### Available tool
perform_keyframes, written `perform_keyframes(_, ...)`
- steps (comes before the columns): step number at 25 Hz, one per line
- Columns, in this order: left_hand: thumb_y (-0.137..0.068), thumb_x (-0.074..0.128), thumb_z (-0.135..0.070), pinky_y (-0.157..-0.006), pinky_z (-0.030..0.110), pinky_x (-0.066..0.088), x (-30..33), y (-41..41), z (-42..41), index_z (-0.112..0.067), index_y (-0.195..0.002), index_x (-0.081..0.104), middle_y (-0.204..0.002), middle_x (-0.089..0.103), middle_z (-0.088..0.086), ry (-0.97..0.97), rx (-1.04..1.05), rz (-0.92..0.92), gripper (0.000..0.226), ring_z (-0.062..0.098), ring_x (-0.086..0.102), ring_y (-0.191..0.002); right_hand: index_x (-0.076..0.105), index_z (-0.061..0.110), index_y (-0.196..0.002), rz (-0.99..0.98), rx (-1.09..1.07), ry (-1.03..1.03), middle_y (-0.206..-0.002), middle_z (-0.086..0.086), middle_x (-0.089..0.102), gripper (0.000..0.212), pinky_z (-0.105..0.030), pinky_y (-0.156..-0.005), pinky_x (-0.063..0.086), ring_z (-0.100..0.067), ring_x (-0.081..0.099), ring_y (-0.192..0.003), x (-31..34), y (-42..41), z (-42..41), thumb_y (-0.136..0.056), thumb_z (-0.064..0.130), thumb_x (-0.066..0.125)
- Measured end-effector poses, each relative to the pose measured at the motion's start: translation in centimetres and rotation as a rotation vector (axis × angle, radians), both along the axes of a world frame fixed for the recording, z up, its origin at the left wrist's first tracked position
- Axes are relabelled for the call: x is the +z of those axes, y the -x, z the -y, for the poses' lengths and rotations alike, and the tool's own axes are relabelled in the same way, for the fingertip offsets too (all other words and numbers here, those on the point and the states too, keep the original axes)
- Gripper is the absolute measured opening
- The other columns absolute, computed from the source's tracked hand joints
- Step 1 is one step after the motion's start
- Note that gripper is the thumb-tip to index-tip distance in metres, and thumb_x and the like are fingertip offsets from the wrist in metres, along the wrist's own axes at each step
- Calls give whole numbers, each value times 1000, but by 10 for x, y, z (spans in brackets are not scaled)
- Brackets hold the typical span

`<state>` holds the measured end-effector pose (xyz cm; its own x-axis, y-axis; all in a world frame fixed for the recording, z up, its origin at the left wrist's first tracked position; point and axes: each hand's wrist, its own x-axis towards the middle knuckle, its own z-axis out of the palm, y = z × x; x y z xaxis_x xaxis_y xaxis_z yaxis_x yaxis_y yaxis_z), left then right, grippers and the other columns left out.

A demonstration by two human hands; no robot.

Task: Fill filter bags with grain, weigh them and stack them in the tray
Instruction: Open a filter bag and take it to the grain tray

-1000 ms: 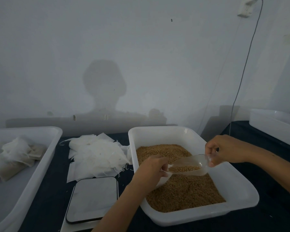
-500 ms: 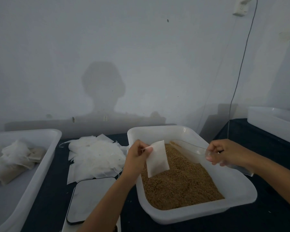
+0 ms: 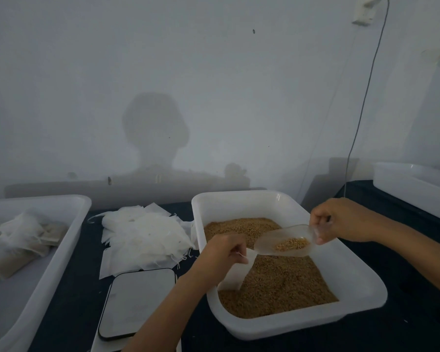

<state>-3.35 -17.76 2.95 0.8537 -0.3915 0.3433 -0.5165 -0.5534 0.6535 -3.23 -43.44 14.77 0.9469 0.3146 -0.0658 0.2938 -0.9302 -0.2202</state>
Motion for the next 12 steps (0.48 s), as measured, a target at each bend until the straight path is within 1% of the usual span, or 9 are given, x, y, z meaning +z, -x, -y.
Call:
perform_keyframes(2,-81,68,-4,-63,12,33,1,1,0,-2,-74,58,-78,55,3,-58,-44,45,12,5,42,-67,68,19,-76,-14,20,57,-85,5,69,11,-34,-85,51,-10,62,-86,2,0,-8,-75,22,79)
perform_keyframes(5,-80,69,-5,-64,13,34,1,2,0,-2,-74,59,-81,58,7,-105,-78,93,12,7,42,-70,66,22,-76,-15,39,135,-89,5,69,13,-36,-87,51,-11,62,-89,4,-1,-21,-74,24,79)
perform_keyframes(9,-80,70,-6,-67,17,37,-1,2,0,-4,-75,60,-79,55,-1,-97,-81,109,11,7,44,-71,62,26,-70,-8,46,168,-85,7,70,18,-38,-86,52,-11,64,-86,5,-2,-31,-74,23,79)
perform_keyframes(12,-80,69,-5,-68,18,39,-3,0,0,-5,-74,60,-79,57,0,-78,-78,101,11,8,46,-72,63,26,-72,8,36,205,-84,9,68,17,-37,-85,52,-9,63,-85,3,-4,-31,-74,25,79)
